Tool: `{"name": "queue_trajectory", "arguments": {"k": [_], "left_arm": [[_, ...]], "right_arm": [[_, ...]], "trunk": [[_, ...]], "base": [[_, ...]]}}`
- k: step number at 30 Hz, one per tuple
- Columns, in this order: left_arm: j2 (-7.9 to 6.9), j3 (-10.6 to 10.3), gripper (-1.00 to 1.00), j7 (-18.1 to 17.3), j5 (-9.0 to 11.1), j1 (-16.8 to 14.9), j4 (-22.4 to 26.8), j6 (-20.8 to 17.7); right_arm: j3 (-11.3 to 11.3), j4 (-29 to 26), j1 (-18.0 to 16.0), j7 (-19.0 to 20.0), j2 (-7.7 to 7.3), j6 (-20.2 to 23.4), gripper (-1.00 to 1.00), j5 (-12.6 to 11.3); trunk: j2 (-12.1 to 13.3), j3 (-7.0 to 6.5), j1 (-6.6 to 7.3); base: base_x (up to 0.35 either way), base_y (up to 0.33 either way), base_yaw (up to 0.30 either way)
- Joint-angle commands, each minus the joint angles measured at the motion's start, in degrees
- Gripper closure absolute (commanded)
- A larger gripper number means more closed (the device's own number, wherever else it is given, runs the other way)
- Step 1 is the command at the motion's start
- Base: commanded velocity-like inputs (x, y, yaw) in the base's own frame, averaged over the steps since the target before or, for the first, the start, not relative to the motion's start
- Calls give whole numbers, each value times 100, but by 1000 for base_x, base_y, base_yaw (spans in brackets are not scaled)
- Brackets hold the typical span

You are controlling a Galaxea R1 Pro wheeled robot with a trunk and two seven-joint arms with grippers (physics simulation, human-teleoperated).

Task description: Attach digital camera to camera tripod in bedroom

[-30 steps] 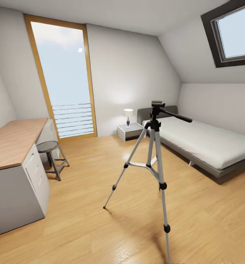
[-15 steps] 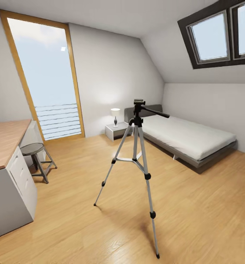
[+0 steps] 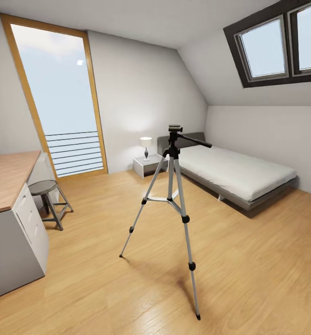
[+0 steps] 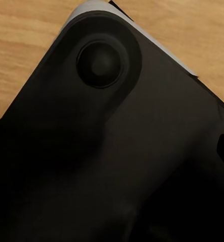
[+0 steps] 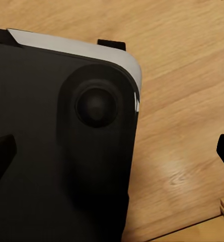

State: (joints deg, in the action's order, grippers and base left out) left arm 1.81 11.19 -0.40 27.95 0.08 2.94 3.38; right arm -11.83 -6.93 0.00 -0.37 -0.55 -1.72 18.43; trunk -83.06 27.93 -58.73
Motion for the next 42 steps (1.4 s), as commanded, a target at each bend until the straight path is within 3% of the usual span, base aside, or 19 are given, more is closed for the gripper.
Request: {"name": "queue_trajectory", "arguments": {"k": [1,3,7,11,13,14,17,21,25,30,32,36,37,38,39,40,41,42], "left_arm": [[-5,19,-100,-2,-20,1,7,8],[-34,-29,-100,3,-23,1,21,2],[-262,-165,-100,21,-25,1,303,-74],[-695,-212,-100,29,-7,1,1001,-552],[-920,-213,-100,30,21,-1,1352,-930],[-1138,-212,-100,30,47,-10,1753,-1386],[-1394,-205,-100,31,86,-22,2432,-2137],[-1565,-200,-100,35,132,-67,3337,-3067],[-1616,-196,-100,40,164,-333,4160,-3840],[-1509,-189,-100,40,200,-903,4785,-4463],[-1322,-188,-100,42,217,-1286,4897,-4625],[-966,-193,-100,50,206,-1763,4916,-4730],[-773,-201,-100,69,168,-1958,4962,-4776],[-676,-207,-100,90,152,-2044,5013,-4806],[-302,-285,-100,232,70,-2268,5625,-5184],[-139,-380,-100,354,11,-2325,6046,-5526],[-71,-443,-100,428,-30,-2345,6223,-5687],[67,-674,-100,665,-147,-2384,6576,-5962]], "right_arm": [[-48,-1,0,-28,5,-19,-100,54],[-51,-1,0,-49,7,-20,-100,44],[-61,-53,0,-63,6,-10,-100,57],[-68,-331,-5,-41,-13,-9,-100,75],[-70,-638,-10,-20,-18,-2,-100,74],[-72,-1061,-16,-3,-17,41,-100,69],[-73,-1836,-21,12,0,272,-100,54],[-72,-2976,-32,64,31,987,-100,25],[-75,-4065,-161,273,54,2008,-100,-19],[-80,-4897,-521,865,66,3192,-100,-187],[-82,-5047,-898,1229,69,3656,-100,-415],[-85,-4948,-1549,1541,71,3993,-100,-772],[-91,-4817,-1885,1623,72,4102,-100,-953],[-93,-4742,-2047,1652,72,4156,-100,-1045],[-101,-4500,-2557,1730,68,4388,-100,-1408],[-101,-4459,-2706,1755,68,4517,-100,-1572],[-101,-4464,-2757,1765,69,4584,-100,-1645],[-96,-4556,-2857,1774,77,4739,-100,-1806]], "trunk": [[-2,4,0],[-2,4,0],[-2,4,0],[-2,4,0],[-2,4,0],[-2,4,0],[-2,4,0],[-2,4,0],[-2,4,0],[-2,4,0],[-2,4,0],[-2,4,0],[-2,4,0],[-2,4,0],[-2,4,0],[-2,4,0],[-2,4,0],[-2,4,0]], "base": [[-2,0,0],[-1,0,0],[0,0,0],[0,0,0],[0,0,0],[0,0,0],[0,0,0],[0,0,0],[0,0,0],[0,0,0],[0,0,0],[0,0,0],[0,0,0],[0,0,0],[0,0,0],[0,0,0],[0,0,0],[0,0,0]]}}
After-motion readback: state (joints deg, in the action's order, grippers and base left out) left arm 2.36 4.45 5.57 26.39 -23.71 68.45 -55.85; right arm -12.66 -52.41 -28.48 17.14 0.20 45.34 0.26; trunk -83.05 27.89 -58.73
